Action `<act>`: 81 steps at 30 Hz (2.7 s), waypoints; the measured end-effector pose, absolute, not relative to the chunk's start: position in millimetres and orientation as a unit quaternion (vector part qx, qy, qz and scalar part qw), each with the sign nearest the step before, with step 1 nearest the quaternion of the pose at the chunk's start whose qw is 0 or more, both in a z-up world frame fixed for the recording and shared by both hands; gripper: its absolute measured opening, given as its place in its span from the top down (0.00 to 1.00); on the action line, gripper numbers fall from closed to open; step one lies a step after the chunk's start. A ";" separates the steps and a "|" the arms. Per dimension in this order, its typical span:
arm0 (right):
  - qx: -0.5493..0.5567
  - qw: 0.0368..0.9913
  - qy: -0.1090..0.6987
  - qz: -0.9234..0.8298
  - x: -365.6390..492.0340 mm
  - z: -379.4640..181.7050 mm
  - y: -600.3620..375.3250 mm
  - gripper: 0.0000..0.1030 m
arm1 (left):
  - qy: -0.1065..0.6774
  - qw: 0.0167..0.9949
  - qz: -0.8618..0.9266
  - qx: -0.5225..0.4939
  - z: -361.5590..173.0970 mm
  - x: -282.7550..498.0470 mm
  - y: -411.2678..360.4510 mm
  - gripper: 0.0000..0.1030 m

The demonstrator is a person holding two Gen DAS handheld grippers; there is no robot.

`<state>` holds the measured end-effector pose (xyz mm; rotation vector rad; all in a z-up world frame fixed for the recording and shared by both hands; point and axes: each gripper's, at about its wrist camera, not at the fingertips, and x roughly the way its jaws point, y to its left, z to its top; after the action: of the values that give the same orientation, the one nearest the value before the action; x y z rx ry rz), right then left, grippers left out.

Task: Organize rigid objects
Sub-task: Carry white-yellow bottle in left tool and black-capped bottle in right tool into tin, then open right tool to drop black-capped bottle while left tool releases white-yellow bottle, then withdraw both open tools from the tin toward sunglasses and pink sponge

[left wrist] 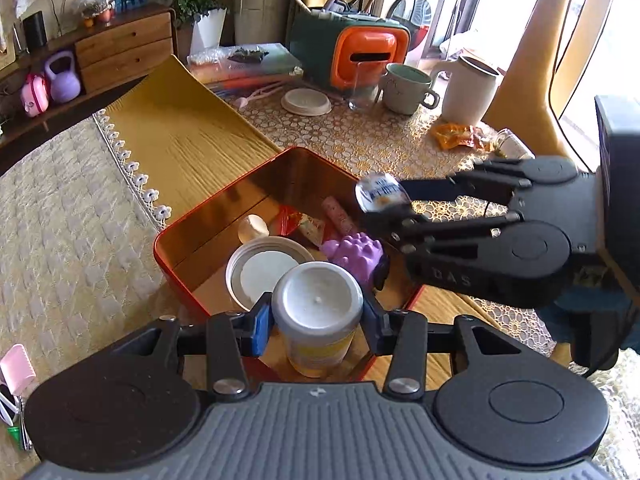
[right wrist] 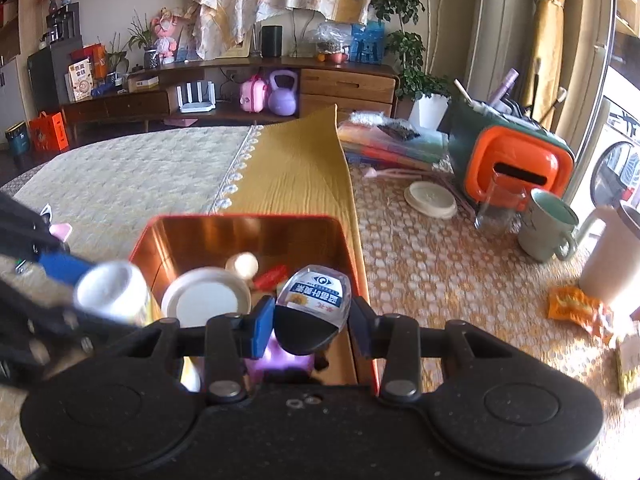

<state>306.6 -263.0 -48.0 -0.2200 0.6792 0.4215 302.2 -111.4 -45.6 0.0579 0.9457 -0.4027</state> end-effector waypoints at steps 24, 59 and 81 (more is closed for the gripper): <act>-0.112 0.901 0.356 0.220 347.5 -79.7 -250.3 0.60 | 0.469 0.867 -0.160 -0.041 -75.8 370.2 -101.9 0.57; -0.093 0.908 0.336 0.233 273.3 -33.5 -259.0 0.35 | 0.409 0.897 -0.168 -0.012 -32.3 300.0 -97.3 0.41; -0.067 0.900 0.309 0.301 200.7 -4.8 -209.3 0.15 | 0.329 0.940 -0.088 -0.010 -0.2 193.4 2.6 0.22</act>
<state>200.7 -209.3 -4.8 -0.1389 0.6399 0.6235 193.4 2.6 -0.2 -0.0200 0.6717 -0.1801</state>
